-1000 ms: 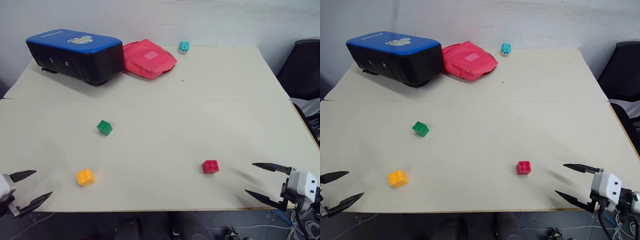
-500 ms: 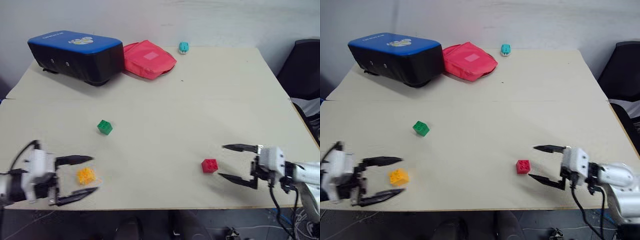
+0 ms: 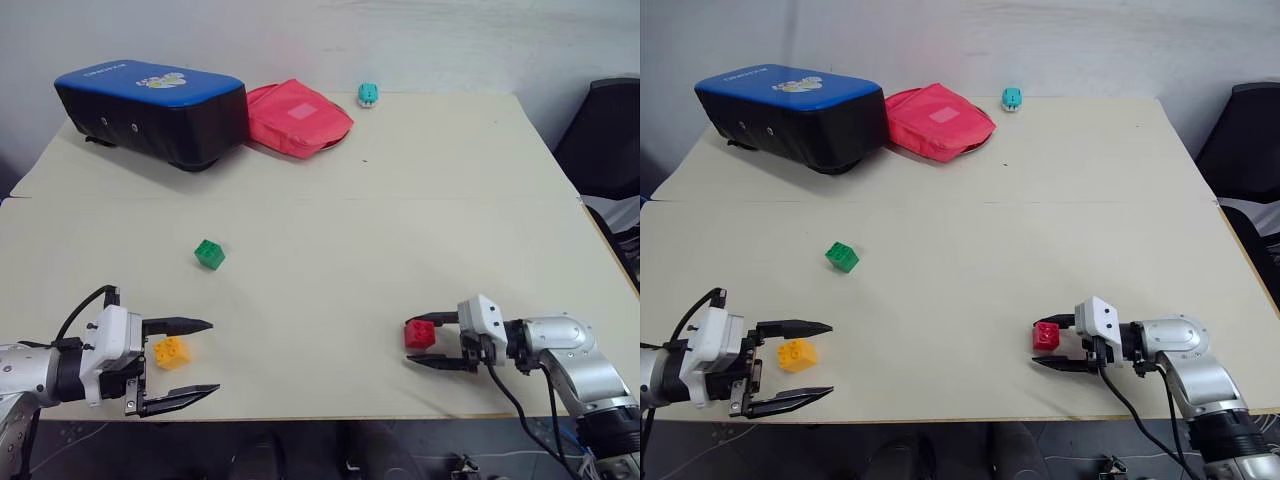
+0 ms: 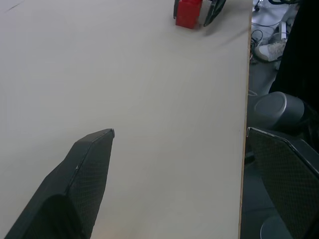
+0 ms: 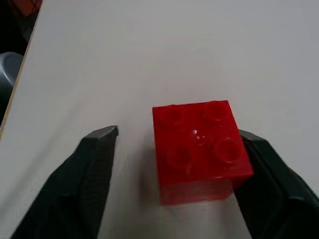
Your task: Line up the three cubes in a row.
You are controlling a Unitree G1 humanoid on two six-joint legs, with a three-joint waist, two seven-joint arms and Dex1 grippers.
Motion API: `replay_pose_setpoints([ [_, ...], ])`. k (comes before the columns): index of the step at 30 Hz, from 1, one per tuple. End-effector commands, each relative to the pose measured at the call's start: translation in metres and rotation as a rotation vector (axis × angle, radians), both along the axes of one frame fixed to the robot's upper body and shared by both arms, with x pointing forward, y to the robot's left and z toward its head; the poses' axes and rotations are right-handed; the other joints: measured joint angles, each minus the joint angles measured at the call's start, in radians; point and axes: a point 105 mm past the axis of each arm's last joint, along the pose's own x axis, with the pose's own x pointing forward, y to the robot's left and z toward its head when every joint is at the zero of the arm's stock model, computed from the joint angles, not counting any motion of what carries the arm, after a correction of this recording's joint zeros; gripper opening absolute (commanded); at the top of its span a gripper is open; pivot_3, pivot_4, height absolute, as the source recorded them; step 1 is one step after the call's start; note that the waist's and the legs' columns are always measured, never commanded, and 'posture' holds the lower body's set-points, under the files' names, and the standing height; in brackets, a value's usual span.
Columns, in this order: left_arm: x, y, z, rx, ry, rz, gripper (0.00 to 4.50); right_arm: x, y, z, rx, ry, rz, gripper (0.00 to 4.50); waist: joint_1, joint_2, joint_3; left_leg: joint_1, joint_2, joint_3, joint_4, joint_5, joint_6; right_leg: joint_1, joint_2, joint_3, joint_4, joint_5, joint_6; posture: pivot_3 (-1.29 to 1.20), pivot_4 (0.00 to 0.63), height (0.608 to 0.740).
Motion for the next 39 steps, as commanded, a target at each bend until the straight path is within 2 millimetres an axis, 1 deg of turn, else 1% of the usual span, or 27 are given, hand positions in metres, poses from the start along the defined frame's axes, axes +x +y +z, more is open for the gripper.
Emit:
replay_pose_setpoints([
  [1,0.0,0.004,0.003,0.008,-0.031,0.015,4.5,0.002,0.003,0.009,0.027,-0.067,0.03,1.87,0.001,0.0,0.0,0.0,0.0,0.0,0.0,0.0,0.0,0.0,0.0,0.0,0.001,0.0,0.0,0.0,0.15,0.74],
  [2,0.0,0.004,0.003,0.009,-0.032,0.018,4.5,0.003,0.005,0.01,0.037,-0.083,0.039,1.55,0.001,0.0,0.0,0.0,0.0,0.0,0.0,0.0,0.0,0.0,0.0,0.0,0.001,0.0,0.0,0.0,0.15,0.74],
  [5,0.0,0.008,0.003,0.012,-0.037,0.034,4.5,0.013,0.033,0.032,0.104,-0.105,0.081,1.53,-0.004,0.0,0.0,0.0,0.0,0.0,0.0,0.0,0.0,0.0,0.0,0.0,0.001,0.0,0.0,0.0,0.15,0.74],
  [6,0.001,0.008,0.003,0.014,-0.038,0.038,4.5,0.014,0.044,0.039,0.127,-0.093,0.097,1.53,-0.008,0.0,0.0,0.0,0.0,0.0,0.0,0.0,0.0,0.0,0.0,0.0,0.002,0.0,0.0,0.0,0.15,0.74],
  [7,0.001,0.009,0.003,0.014,-0.039,0.041,4.5,0.014,0.051,0.043,0.14,-0.081,0.105,1.53,-0.01,0.0,0.0,0.0,0.0,0.0,0.0,0.0,0.0,-0.001,0.0,0.0,0.003,0.0,0.0,0.0,0.15,0.74],
  [9,0.001,0.01,0.003,0.01,-0.043,0.056,4.5,0.013,0.073,0.044,0.128,-0.056,0.154,1.53,-0.009,0.0,0.0,0.0,0.0,-0.001,0.0,0.001,-0.001,-0.002,0.0,-0.001,0.003,0.0,0.0,0.0,0.15,0.74],
  [12,0.001,0.01,0.002,0.001,-0.06,0.086,4.5,0.015,0.091,0.038,0.105,-0.039,0.153,1.53,-0.006,0.0,0.0,-0.001,0.0,-0.002,-0.001,0.0,-0.001,-0.002,0.0,-0.001,0.002,-0.001,-0.001,0.0,0.15,0.74],
  [15,0.002,0.012,0.005,-0.012,-0.079,0.118,4.5,0.021,0.095,0.03,0.081,-0.039,0.139,1.53,0.001,0.0,0.0,-0.002,0.0,-0.002,0.0,0.0,0.0,-0.002,-0.001,-0.001,0.001,-0.001,-0.001,0.0,0.15,0.74],
  [19,0.001,0.017,0.003,-0.001,-0.084,0.15,4.5,0.028,0.091,0.013,-0.009,-0.07,0.143,1.53,0.0,-0.001,0.0,-0.003,-0.001,-0.001,0.002,-0.001,0.001,-0.001,-0.002,-0.002,0.001,0.0,-0.001,0.0,0.15,0.74],
  [23,-0.002,0.019,0.003,0.004,-0.084,0.162,4.5,0.032,0.088,0.005,-0.014,-0.096,0.141,1.53,-0.003,-0.001,0.0,-0.001,0.0,-0.001,0.002,-0.001,0.001,-0.001,-0.001,-0.002,0.002,0.0,-0.001,0.0,0.15,0.74],
  [25,-0.003,0.02,0.003,0.005,-0.087,0.171,4.5,0.031,0.087,0.002,-0.022,-0.093,0.157,2.26,-0.004,-0.001,0.0,-0.001,0.0,-0.001,0.002,-0.001,0.0,-0.001,-0.001,-0.002,0.002,0.0,-0.001,0.0,0.15,0.74],
  [27,-0.001,0.022,0.003,0.004,-0.099,0.19,4.5,0.029,0.088,0.004,-0.013,-0.135,0.186,2.78,-0.003,-0.001,0.0,-0.001,0.0,-0.001,0.002,-0.001,0.001,-0.001,-0.001,-0.002,0.002,0.0,-0.001,0.0,0.15,0.74],
  [28,0.0,0.023,0.003,0.0,-0.103,0.2,4.5,0.031,0.089,0.007,0.007,-0.144,0.18,3.12,-0.003,-0.001,0.0,-0.001,0.0,-0.001,0.002,-0.001,0.001,-0.001,-0.001,-0.002,0.002,0.0,-0.001,0.0,0.15,0.74],
  [30,0.0,0.024,0.002,-0.016,-0.101,0.222,4.5,0.031,0.09,0.018,0.061,-0.178,0.184,3.85,-0.004,-0.001,0.0,-0.001,0.0,-0.001,0.002,-0.001,0.001,-0.001,-0.001,-0.002,0.002,0.0,-0.001,0.0,0.15,0.74],
  [32,0.0,0.033,0.001,-0.033,-0.106,0.28,4.5,0.036,0.089,0.039,0.156,-0.272,0.162,4.47,-0.006,-0.001,0.0,-0.001,0.0,-0.001,0.002,-0.001,0.001,-0.001,-0.001,-0.002,0.002,0.0,-0.001,0.0,0.15,0.74],
  [34,0.001,0.048,0.006,-0.068,-0.128,0.38,4.5,0.036,0.084,0.055,0.208,-0.367,0.164,4.49,-0.006,-0.001,0.0,-0.001,0.0,-0.001,0.002,-0.001,0.0,-0.001,-0.001,-0.002,0.002,0.0,-0.001,0.0,0.15,0.74],
  [35,0.001,0.057,0.01,-0.104,-0.145,0.442,4.5,0.03,0.081,0.061,0.236,-0.398,0.19,4.49,-0.005,-0.001,0.0,-0.001,0.0,-0.001,0.002,-0.001,0.0,-0.001,-0.001,-0.002,0.002,0.0,-0.001,0.0,0.15,0.74],
  [36,0.0,0.072,0.014,-0.144,-0.167,0.536,4.5,0.026,0.076,0.067,0.289,-0.425,0.182,4.49,-0.005,-0.001,0.0,-0.001,0.0,-0.001,0.002,-0.001,0.0,-0.001,-0.001,-0.002,0.002,0.0,-0.001,0.0,0.15,0.74],
  [37,-0.003,0.085,0.016,-0.173,-0.178,0.607,4.5,0.024,0.072,0.073,0.339,-0.442,0.163,4.49,-0.004,-0.001,0.0,-0.001,0.0,-0.002,0.002,-0.001,0.0,-0.001,-0.001,-0.002,0.002,0.0,-0.001,0.0,0.15,0.74],
  [39,-0.017,0.109,0.01,-0.173,-0.166,0.719,4.5,0.019,0.06,0.077,0.426,-0.421,0.118,4.49,-0.004,-0.002,-0.001,-0.001,0.0,-0.002,0.002,-0.001,0.001,-0.001,-0.001,-0.002,0.002,0.0,-0.001,0.0,0.15,0.74],
])
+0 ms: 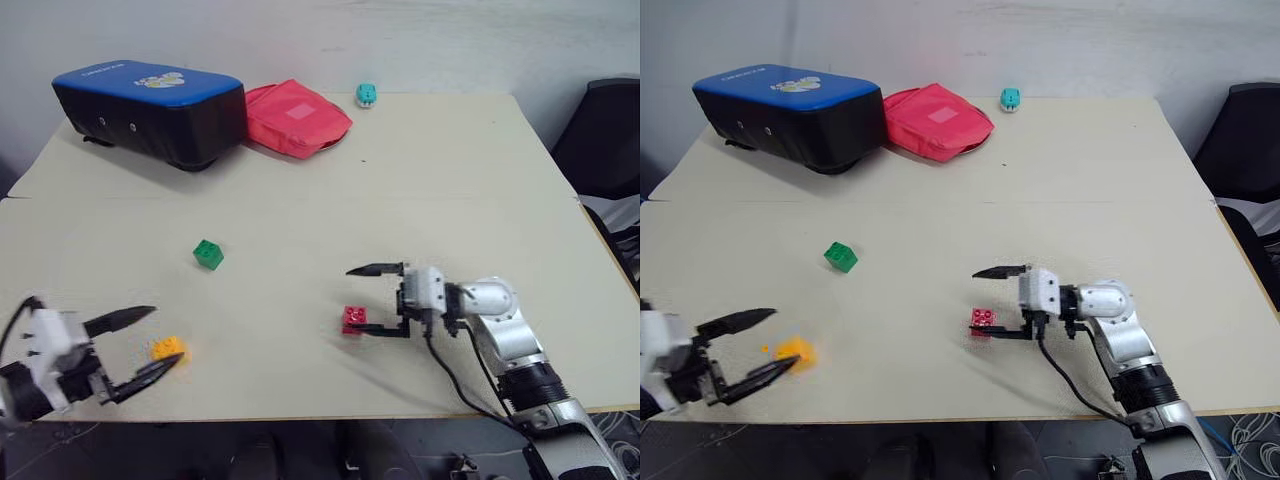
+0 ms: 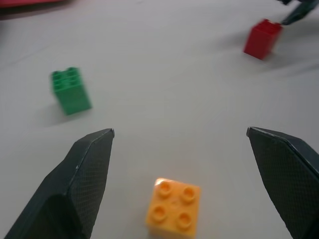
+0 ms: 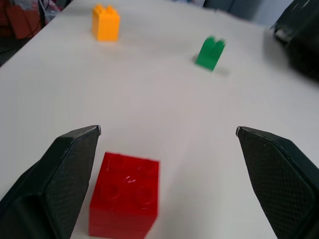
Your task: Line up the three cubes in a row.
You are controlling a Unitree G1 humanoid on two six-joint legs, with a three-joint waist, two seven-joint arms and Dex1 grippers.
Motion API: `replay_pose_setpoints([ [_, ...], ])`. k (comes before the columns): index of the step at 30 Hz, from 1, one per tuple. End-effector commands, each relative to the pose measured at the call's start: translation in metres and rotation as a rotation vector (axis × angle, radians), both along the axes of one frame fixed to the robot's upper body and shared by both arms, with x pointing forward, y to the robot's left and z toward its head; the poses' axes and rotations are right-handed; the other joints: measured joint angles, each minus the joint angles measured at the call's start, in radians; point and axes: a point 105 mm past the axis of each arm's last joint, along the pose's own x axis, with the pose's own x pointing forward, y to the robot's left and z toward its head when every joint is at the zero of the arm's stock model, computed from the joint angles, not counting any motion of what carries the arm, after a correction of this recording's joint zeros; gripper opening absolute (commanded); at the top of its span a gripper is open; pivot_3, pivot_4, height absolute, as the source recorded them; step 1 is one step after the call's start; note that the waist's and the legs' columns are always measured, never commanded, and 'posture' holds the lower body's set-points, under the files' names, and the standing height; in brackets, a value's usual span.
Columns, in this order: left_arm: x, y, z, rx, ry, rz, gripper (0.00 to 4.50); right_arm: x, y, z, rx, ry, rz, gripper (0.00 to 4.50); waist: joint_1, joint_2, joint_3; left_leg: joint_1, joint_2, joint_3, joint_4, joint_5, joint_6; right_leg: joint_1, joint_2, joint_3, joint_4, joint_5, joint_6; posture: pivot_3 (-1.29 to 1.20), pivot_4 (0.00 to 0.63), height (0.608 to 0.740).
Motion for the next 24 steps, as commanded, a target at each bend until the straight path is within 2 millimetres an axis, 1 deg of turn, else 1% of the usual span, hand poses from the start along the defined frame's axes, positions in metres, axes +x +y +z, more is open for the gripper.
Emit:
replay_pose_setpoints([
  [1,-0.024,0.045,0.0,-0.037,-0.002,0.212,4.5,-0.011,-0.022,0.019,0.18,0.007,-0.03,4.49,-0.001,-0.001,0.0,0.0,0.0,0.0,0.0,0.0,0.0,0.0,0.0,0.0,0.0,0.0,0.0,0.0,0.15,0.74],
  [2,-0.033,0.059,-0.002,-0.045,0.001,0.282,4.5,-0.009,-0.032,0.017,0.211,0.05,-0.086,4.49,-0.001,-0.001,0.0,0.0,0.0,0.0,-0.001,0.0,0.0,0.0,0.0,0.0,-0.001,0.0,0.0,0.0,0.15,0.74],
  [3,-0.043,0.075,-0.005,-0.07,0.008,0.363,4.5,-0.01,-0.044,0.011,0.213,0.093,-0.119,4.49,0.0,-0.001,0.0,0.0,0.0,0.0,-0.001,-0.001,0.0,0.0,0.0,0.0,-0.001,0.0,0.0,0.0,0.15,0.74],
  [4,-0.05,0.085,-0.007,-0.087,0.011,0.416,4.5,-0.011,-0.051,0.007,0.212,0.12,-0.14,4.49,0.0,-0.001,0.0,0.0,0.0,0.0,-0.001,-0.001,0.001,0.0,0.0,0.0,-0.001,0.0,0.0,0.0,0.15,0.74],
  [5,-0.055,0.092,-0.009,-0.091,0.023,0.45,4.5,-0.012,-0.059,0.004,0.211,0.121,-0.16,4.49,0.001,-0.001,0.0,0.0,0.0,0.0,0.0,-0.001,0.001,0.001,-0.001,0.0,-0.001,0.0,0.0,0.0,0.15,0.74],
  [6,-0.06,0.099,-0.012,-0.079,0.035,0.477,4.5,-0.018,-0.067,0.001,0.209,0.16,-0.135,4.49,0.001,-0.001,0.0,0.0,0.0,0.0,0.0,-0.004,0.006,0.001,-0.001,0.0,-0.001,0.0,0.0,0.0,0.15,0.74],
  [7,-0.061,0.101,-0.014,-0.076,0.051,0.482,4.5,-0.02,-0.072,0.003,0.203,0.136,-0.141,4.49,0.003,-0.001,0.0,0.001,0.0,0.0,0.0,-0.004,0.007,0.001,-0.001,0.0,-0.001,0.0,0.0,0.0,0.15,0.74],
  [9,-0.054,0.102,-0.016,-0.107,0.069,0.482,4.5,-0.022,-0.076,0.003,0.182,0.119,-0.154,4.49,0.005,-0.002,0.0,0.001,-0.001,-0.001,0.0,-0.005,0.007,0.002,-0.002,-0.001,-0.001,0.0,0.0,0.0,0.15,0.74],
  [10,-0.046,0.097,-0.016,-0.107,0.07,0.45,4.5,-0.021,-0.076,0.006,0.201,0.097,-0.181,4.49,0.006,-0.002,-0.001,0.002,0.0,-0.001,0.0,-0.005,0.007,0.002,-0.002,-0.001,-0.001,0.0,0.0,0.0,0.15,0.74],
  [12,-0.014,0.077,-0.006,-0.128,0.028,0.356,4.5,-0.026,-0.068,0.014,0.212,0.055,-0.163,4.49,0.01,-0.002,0.0,0.002,0.0,-0.003,0.0,-0.004,0.006,0.003,-0.002,-0.003,0.0,0.0,0.0,0.0,0.15,0.74],
  [15,0.018,0.053,0.008,-0.146,-0.014,0.262,4.5,-0.03,-0.061,0.021,0.219,0.038,-0.144,4.49,0.018,-0.002,-0.001,0.001,0.0,-0.004,-0.001,-0.003,0.004,0.003,-0.003,-0.007,0.001,0.0,-0.001,0.0,0.15,0.74],
  [17,0.041,0.034,0.013,-0.146,-0.001,0.209,4.5,-0.034,-0.057,0.024,0.219,0.042,-0.131,4.49,0.016,-0.002,-0.001,0.0,0.0,-0.004,-0.001,-0.003,0.003,0.003,-0.003,-0.007,0.001,0.0,-0.001,0.0,0.15,0.74],
  [18,0.054,0.024,0.015,-0.128,-0.007,0.174,4.5,-0.035,-0.055,0.025,0.217,0.046,-0.124,4.49,0.016,-0.002,-0.001,0.0,0.0,-0.004,-0.001,-0.001,-0.001,0.003,-0.003,-0.007,0.0,0.0,-0.001,0.0,0.15,0.74],
  [19,0.074,0.012,0.017,-0.12,-0.016,0.141,4.5,-0.036,-0.054,0.026,0.215,0.052,-0.125,4.49,0.016,-0.001,0.0,0.0,0.0,-0.004,-0.002,-0.001,-0.002,0.003,-0.003,-0.007,0.0,0.0,-0.001,0.0,0.15,0.74],
  [20,0.088,0.004,0.019,-0.111,-0.023,0.12,4.5,-0.037,-0.053,0.026,0.213,0.055,-0.126,4.49,0.017,-0.001,0.0,0.0,0.0,-0.004,-0.002,-0.001,-0.002,0.003,-0.003,-0.007,-0.001,0.0,-0.001,0.0,0.15,0.74],
  [21,0.105,-0.003,0.017,-0.107,-0.016,0.117,4.5,-0.036,-0.053,0.025,0.204,0.061,-0.13,4.49,0.017,-0.001,-0.001,0.0,0.0,-0.004,-0.002,0.0,-0.002,0.002,-0.002,-0.007,0.0,0.0,-0.001,0.0,0.15,0.74],
  [22,0.115,-0.006,0.015,-0.104,-0.008,0.121,4.5,-0.036,-0.053,0.024,0.198,0.065,-0.133,4.49,0.02,-0.001,-0.001,0.0,0.0,-0.004,-0.002,0.0,-0.002,0.002,-0.002,-0.007,0.0,0.0,-0.001,0.0,0.15,0.74],
  [24,0.143,-0.012,0.006,-0.054,-0.018,0.164,4.5,-0.035,-0.053,0.02,0.167,0.08,-0.131,4.49,0.02,0.0,-0.001,0.0,0.0,-0.003,0.0,0.0,-0.002,0.002,-0.002,-0.007,0.001,0.0,0.0,0.0,0.15,0.74],
])
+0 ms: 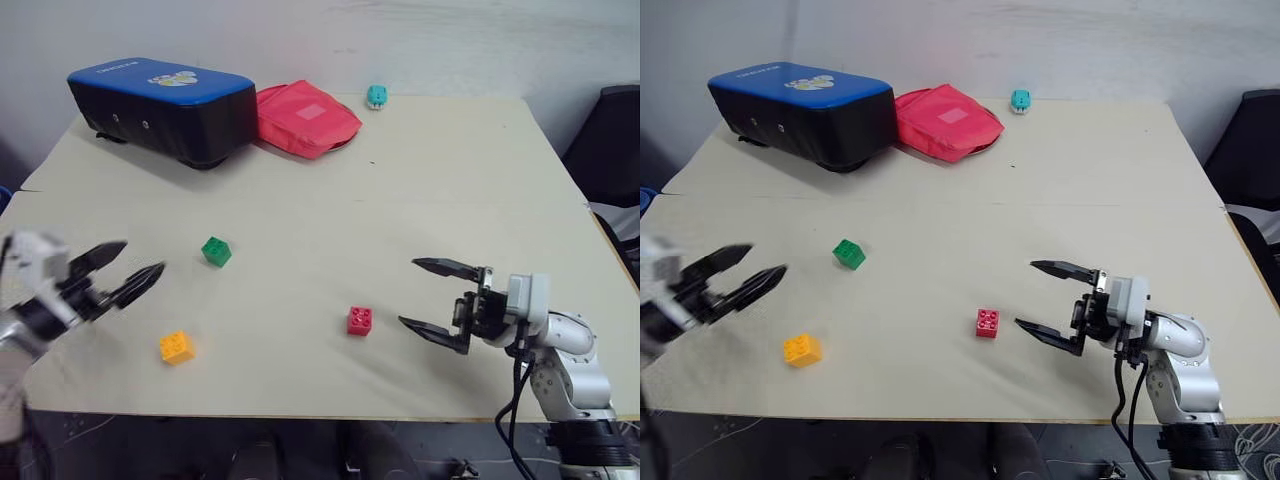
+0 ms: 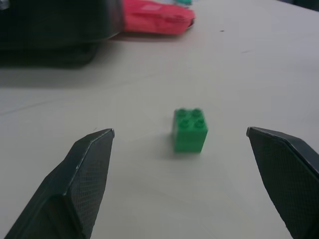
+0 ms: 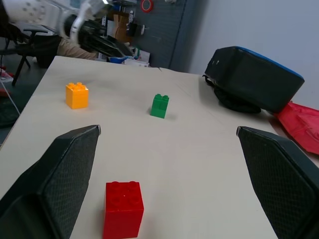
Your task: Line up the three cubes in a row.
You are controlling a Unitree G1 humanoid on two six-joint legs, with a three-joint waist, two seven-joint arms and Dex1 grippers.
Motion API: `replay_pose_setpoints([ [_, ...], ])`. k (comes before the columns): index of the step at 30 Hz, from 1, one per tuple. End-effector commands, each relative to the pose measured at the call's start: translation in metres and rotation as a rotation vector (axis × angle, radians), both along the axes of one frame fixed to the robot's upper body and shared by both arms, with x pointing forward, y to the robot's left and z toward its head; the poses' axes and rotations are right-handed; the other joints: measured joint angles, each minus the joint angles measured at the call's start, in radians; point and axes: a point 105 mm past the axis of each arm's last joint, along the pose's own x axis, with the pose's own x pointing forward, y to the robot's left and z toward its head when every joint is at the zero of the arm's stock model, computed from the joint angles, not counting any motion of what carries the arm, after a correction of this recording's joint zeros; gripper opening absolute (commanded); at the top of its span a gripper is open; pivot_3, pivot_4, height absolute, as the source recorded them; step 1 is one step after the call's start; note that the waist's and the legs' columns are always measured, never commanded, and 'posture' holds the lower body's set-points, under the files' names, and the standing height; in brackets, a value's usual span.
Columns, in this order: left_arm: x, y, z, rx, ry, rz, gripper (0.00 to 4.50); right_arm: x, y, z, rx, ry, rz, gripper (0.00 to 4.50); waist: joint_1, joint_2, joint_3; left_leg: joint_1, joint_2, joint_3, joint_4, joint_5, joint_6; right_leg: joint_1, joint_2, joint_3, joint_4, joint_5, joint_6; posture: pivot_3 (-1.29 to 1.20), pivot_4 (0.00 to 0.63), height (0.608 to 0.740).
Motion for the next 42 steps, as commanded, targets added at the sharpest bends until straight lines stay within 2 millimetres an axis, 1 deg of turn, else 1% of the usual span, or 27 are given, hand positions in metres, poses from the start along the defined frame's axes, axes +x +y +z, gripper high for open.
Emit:
replay_pose_setpoints([
  [1,0.037,-0.003,-0.02,0.081,0.016,0.091,4.5,-0.002,0.0,0.002,-0.034,-0.002,0.006,4.49,-0.003,0.0,0.0,0.001,0.0,0.001,0.0,0.0,0.0,0.0,0.0,0.001,0.0,0.0,0.0,0.0,0.15,0.74],
  [2,0.044,-0.005,-0.021,0.09,0.008,0.101,4.5,-0.002,0.0,0.001,-0.037,0.004,0.005,4.49,-0.006,0.0,0.0,0.0,0.0,0.002,0.001,0.001,0.0,0.0,0.001,0.002,0.001,0.0,0.0,0.0,0.15,0.74],
  [3,0.049,-0.011,-0.026,0.088,0.018,0.089,4.5,-0.001,0.0,0.002,-0.039,0.003,0.004,4.49,-0.009,0.0,0.0,0.0,0.0,0.003,0.001,0.001,0.0,-0.001,0.001,0.002,0.001,0.0,0.0,0.0,0.15,0.74],
  [4,0.053,-0.018,-0.031,0.082,0.031,0.074,4.5,-0.001,0.001,0.002,-0.041,0.001,0.001,4.49,-0.012,0.0,0.0,0.0,0.001,0.003,0.001,0.001,0.0,-0.001,0.001,0.003,0.001,0.0,0.0,0.0,0.15,0.74],
  [7,0.062,-0.027,-0.042,0.08,0.057,0.073,4.5,-0.001,0.003,0.004,-0.042,0.0,-0.001,4.49,-0.012,0.0,0.0,-0.001,0.001,0.004,0.002,0.002,-0.001,-0.003,0.001,0.003,0.001,0.0,0.001,0.0,0.15,0.74],
  [11,0.067,-0.032,-0.047,0.082,0.059,0.074,4.5,-0.003,0.006,0.004,-0.04,0.003,-0.001,4.49,-0.009,0.0,0.0,-0.002,0.001,0.003,0.005,0.002,-0.001,-0.003,0.001,0.003,0.003,0.0,0.001,0.0,0.15,0.74],
  [15,0.069,-0.028,-0.052,0.074,0.074,0.099,4.5,-0.003,0.006,0.005,-0.027,0.003,-0.017,4.49,-0.004,0.0,0.0,-0.002,0.001,0.003,0.005,0.002,-0.001,-0.003,0.001,0.003,0.004,0.0,0.001,0.0,0.15,0.74],
  [18,0.068,-0.03,-0.05,0.053,0.062,0.076,3.91,-0.004,0.005,0.003,-0.029,0.007,-0.028,4.5,0.001,0.0,0.0,-0.002,0.001,0.003,0.005,0.002,-0.001,-0.003,0.001,0.003,0.004,0.0,0.001,0.0,0.15,0.74],
  [20,0.067,-0.029,-0.051,0.064,0.064,0.072,3.35,-0.004,0.003,0.0,-0.029,0.01,-0.037,4.5,0.006,0.0,0.0,-0.002,0.001,0.003,0.005,0.002,-0.001,-0.003,0.001,0.003,0.004,0.0,0.001,0.0,0.15,0.74],
  [22,0.066,-0.027,-0.049,0.064,0.058,0.069,2.71,-0.005,0.001,-0.004,-0.03,0.014,-0.045,4.5,0.011,0.0,0.0,-0.002,0.001,0.003,0.005,0.002,-0.001,-0.003,0.001,0.003,0.004,0.0,0.001,0.0,0.15,0.74],
  [23,0.066,-0.027,-0.047,0.061,0.049,0.06,2.5,-0.005,0.0,-0.005,-0.03,0.015,-0.049,4.5,0.012,0.0,0.0,-0.002,0.001,0.003,0.006,0.002,-0.001,-0.003,0.001,0.003,0.004,0.0,0.001,0.0,0.15,0.74],
  [24,0.065,-0.029,-0.041,0.052,0.029,0.036,2.18,-0.006,-0.002,-0.007,-0.03,0.016,-0.053,4.5,0.013,0.0,0.0,-0.002,0.001,0.003,0.006,0.002,-0.001,-0.003,0.001,0.003,0.004,0.0,0.001,0.0,0.15,0.74],
  [25,0.062,-0.032,-0.032,0.034,-0.001,-0.017,1.9,-0.006,-0.005,-0.009,-0.033,0.017,-0.058,4.5,0.013,0.0,0.0,-0.002,0.001,0.003,0.006,0.002,-0.001,-0.002,0.001,0.003,0.004,0.0,0.001,0.0,0.15,0.74],
  [26,0.057,-0.038,-0.02,0.018,-0.04,-0.096,1.64,-0.007,-0.008,-0.011,-0.034,0.018,-0.066,4.5,0.013,0.0,0.0,-0.002,0.001,0.003,0.006,0.002,-0.001,-0.002,0.001,0.003,0.004,0.0,0.001,0.0,0.15,0.74],
  [27,0.05,-0.045,-0.008,0.004,-0.083,-0.188,1.5,-0.007,-0.011,-0.013,-0.037,0.017,-0.073,4.5,0.013,0.0,0.0,-0.002,0.001,0.003,0.006,0.002,-0.001,-0.002,0.001,0.003,0.004,0.0,0.001,0.0,0.15,0.74],
  [28,0.04,-0.054,0.005,-0.005,-0.111,-0.305,1.52,-0.008,-0.014,-0.014,-0.044,0.016,-0.077,4.5,0.013,0.0,0.0,-0.002,0.001,0.003,0.006,0.002,-0.001,-0.002,0.001,0.002,0.004,0.0,0.001,0.0,0.15,0.74],
  [29,0.028,-0.063,0.01,0.037,-0.093,-0.432,1.52,-0.01,-0.019,-0.015,-0.053,0.017,-0.081,4.5,0.013,0.0,0.0,-0.002,0.001,0.003,0.006,0.002,-0.001,-0.002,0.001,0.002,0.004,0.0,0.001,0.0,0.15,0.74],
  [30,0.019,-0.068,0.01,0.095,-0.061,-0.52,1.52,-0.011,-0.024,-0.015,-0.063,0.019,-0.083,4.5,0.012,0.0,0.0,-0.003,0.001,0.003,0.006,0.002,-0.001,-0.003,0.001,0.002,0.004,0.0,0.001,0.0,0.15,0.74],
  [32,0.002,-0.081,0.004,0.236,0.013,-0.696,1.52,-0.016,-0.034,-0.016,-0.096,0.029,-0.081,4.5,0.012,0.0,0.001,-0.003,0.001,0.003,0.006,0.002,-0.001,-0.003,0.001,0.002,0.003,0.0,0.001,0.0,0.15,0.74],
  [34,-0.006,-0.096,0.005,0.278,0.048,-0.803,1.52,-0.023,-0.044,-0.018,-0.126,0.048,-0.074,4.5,0.012,0.003,0.001,-0.002,0.001,0.003,0.006,0.002,-0.001,-0.001,0.001,0.003,0.002,0.0,0.001,0.0,0.15,0.74],
  [35,-0.011,-0.107,0.004,0.286,0.07,-0.855,1.52,-0.027,-0.048,-0.021,-0.148,0.06,-0.065,4.5,0.015,0.003,0.001,0.0,0.0,0.003,0.006,0.002,0.0,0.0,0.001,0.003,0.002,0.0,0.001,0.0,0.15,0.74],
  [37,-0.02,-0.127,-0.005,0.342,0.113,-0.949,1.52,-0.037,-0.056,-0.025,-0.188,0.082,-0.053,4.5,0.017,0.003,0.001,0.0,0.0,0.003,0.006,0.002,0.0,0.001,0.001,0.003,0.002,0.0,0.001,0.0,0.15,0.74],
  [38,-0.022,-0.138,-0.013,0.37,0.144,-0.971,1.52,-0.041,-0.06,-0.028,-0.209,0.091,-0.053,4.5,0.016,0.003,0.001,0.0,0.0,0.002,0.006,0.002,0.001,0.002,0.001,0.003,0.002,0.0,0.001,0.0,0.15,0.74],
  [40,-0.023,-0.151,-0.028,0.45,0.146,-0.999,1.52,-0.044,-0.065,-0.029,-0.209,0.098,-0.076,4.5,0.016,0.003,0.001,0.0,0.0,0.003,0.006,0.001,0.001,0.001,0.001,0.004,0.001,0.0,0.002,0.0,0.15,0.74],
  [42,-0.018,-0.17,-0.037,0.391,0.152,-0.982,1.52,-0.043,-0.064,-0.027,-0.197,0.091,-0.094,4.5,0.012,0.003,0.001,0.0,0.0,0.003,0.006,0.001,0.001,0.001,0.002,0.005,0.001,0.001,0.003,0.0,0.15,0.74],
])
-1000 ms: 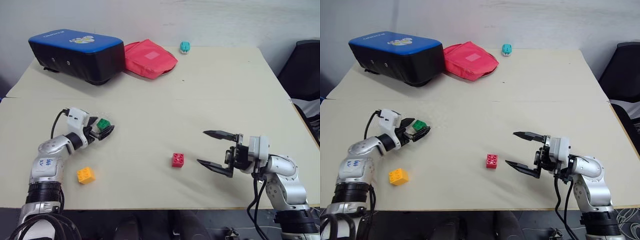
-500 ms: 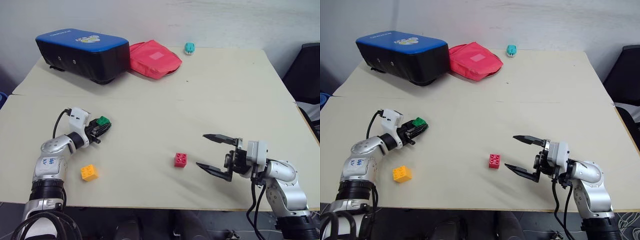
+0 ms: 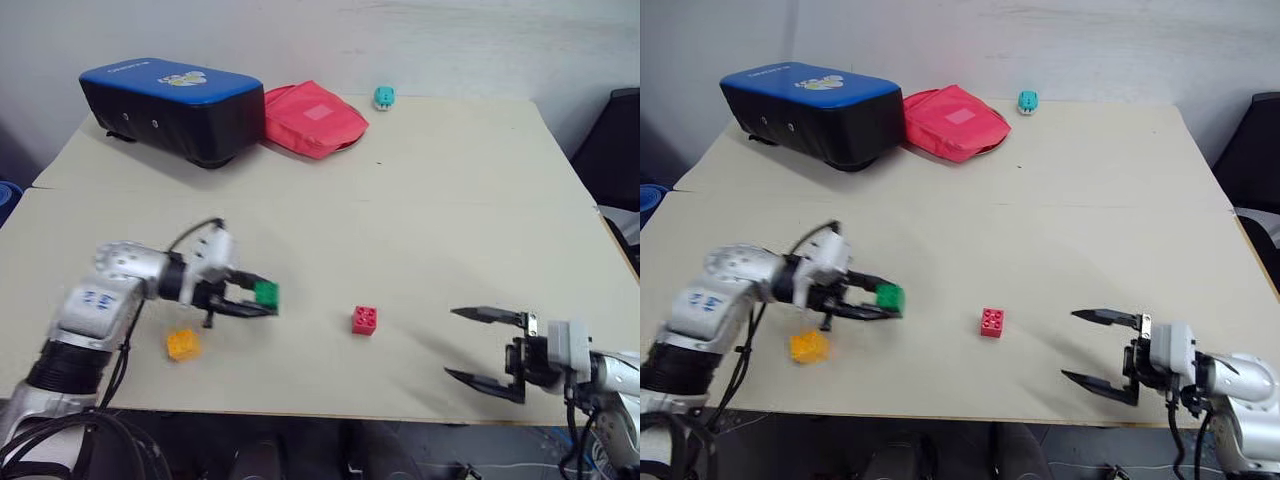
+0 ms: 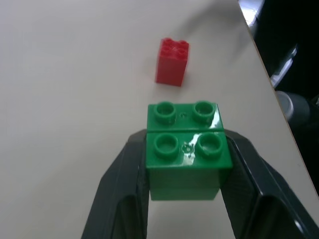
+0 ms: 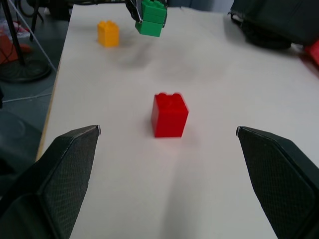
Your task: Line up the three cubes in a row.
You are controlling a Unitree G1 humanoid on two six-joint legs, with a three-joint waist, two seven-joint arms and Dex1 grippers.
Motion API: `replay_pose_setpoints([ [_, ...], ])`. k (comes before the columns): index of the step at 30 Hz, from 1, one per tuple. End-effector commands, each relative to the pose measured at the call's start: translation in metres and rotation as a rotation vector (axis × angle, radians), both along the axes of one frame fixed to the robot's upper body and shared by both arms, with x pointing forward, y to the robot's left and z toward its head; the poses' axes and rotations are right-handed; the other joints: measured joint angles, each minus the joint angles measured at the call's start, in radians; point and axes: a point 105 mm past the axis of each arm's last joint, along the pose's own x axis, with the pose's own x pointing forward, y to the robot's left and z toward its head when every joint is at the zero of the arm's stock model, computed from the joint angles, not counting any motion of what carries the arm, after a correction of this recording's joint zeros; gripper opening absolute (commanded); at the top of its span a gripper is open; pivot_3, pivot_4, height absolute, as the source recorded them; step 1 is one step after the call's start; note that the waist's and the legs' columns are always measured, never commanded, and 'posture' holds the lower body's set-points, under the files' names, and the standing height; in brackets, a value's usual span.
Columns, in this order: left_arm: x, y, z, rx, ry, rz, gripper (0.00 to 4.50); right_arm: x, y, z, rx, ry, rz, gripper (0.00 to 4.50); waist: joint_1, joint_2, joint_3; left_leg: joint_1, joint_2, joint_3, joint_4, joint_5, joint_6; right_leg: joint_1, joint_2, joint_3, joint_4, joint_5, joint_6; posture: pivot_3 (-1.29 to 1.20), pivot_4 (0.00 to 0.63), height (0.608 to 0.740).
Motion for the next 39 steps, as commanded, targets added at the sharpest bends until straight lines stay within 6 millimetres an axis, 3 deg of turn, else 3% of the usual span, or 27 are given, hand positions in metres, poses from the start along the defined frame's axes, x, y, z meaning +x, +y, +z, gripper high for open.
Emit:
replay_pose_setpoints([
  [1,0.005,-0.026,-0.008,-0.009,-0.033,0.003,1.52,-0.002,-0.002,0.012,0.016,-0.057,-0.021,4.5,-0.004,0.0,0.0,0.001,0.0,0.001,0.0,0.0,0.0,0.0,0.0,0.002,0.0,0.0,0.001,0.0,0.15,0.74],
  [4,0.005,-0.033,-0.029,0.044,-0.047,-0.007,1.52,-0.003,0.001,0.014,0.028,-0.073,-0.033,4.5,-0.007,0.0,0.0,0.001,0.001,0.001,0.0,0.0,0.0,-0.001,0.003,0.004,0.001,0.001,0.001,0.0,0.15,0.74],
  [8,0.012,-0.036,-0.039,0.058,-0.07,0.013,1.52,-0.003,0.003,0.016,0.031,-0.088,-0.044,4.5,-0.002,0.0,0.0,0.002,0.001,0.0,0.0,0.0,-0.001,-0.001,0.005,0.007,0.001,0.001,0.001,0.0,0.15,0.74],
  [20,0.015,-0.025,-0.045,0.087,-0.11,0.012,1.52,-0.002,0.008,0.016,0.044,-0.076,-0.04,4.5,-0.001,0.0,0.0,0.002,0.001,0.0,0.0,0.0,-0.001,-0.001,0.004,0.007,0.001,0.001,0.001,0.0,0.15,0.74],
  [26,0.016,-0.025,-0.044,0.077,-0.106,-0.002,1.52,-0.01,0.006,0.006,0.034,-0.048,0.004,4.5,-0.001,0.0,0.0,0.002,0.001,0.0,0.0,0.0,-0.001,-0.001,0.004,0.007,0.001,0.001,0.001,0.0,0.15,0.74],
  [34,0.017,-0.026,-0.019,0.005,-0.158,-0.005,3.99,-0.006,-0.001,-0.001,0.04,-0.048,-0.004,4.5,-0.001,0.0,0.0,0.002,0.001,0.0,0.001,0.0,-0.001,-0.001,0.004,0.007,0.001,0.001,0.001,0.0,0.15,0.74],
  [39,0.007,-0.024,-0.01,-0.005,-0.162,-0.059,3.99,-0.002,0.004,-0.002,0.044,-0.044,0.009,4.5,-0.002,0.0,0.0,0.002,0.001,0.0,0.001,0.0,-0.001,-0.001,0.004,0.007,0.001,0.001,0.001,0.0,0.15,0.74],
])
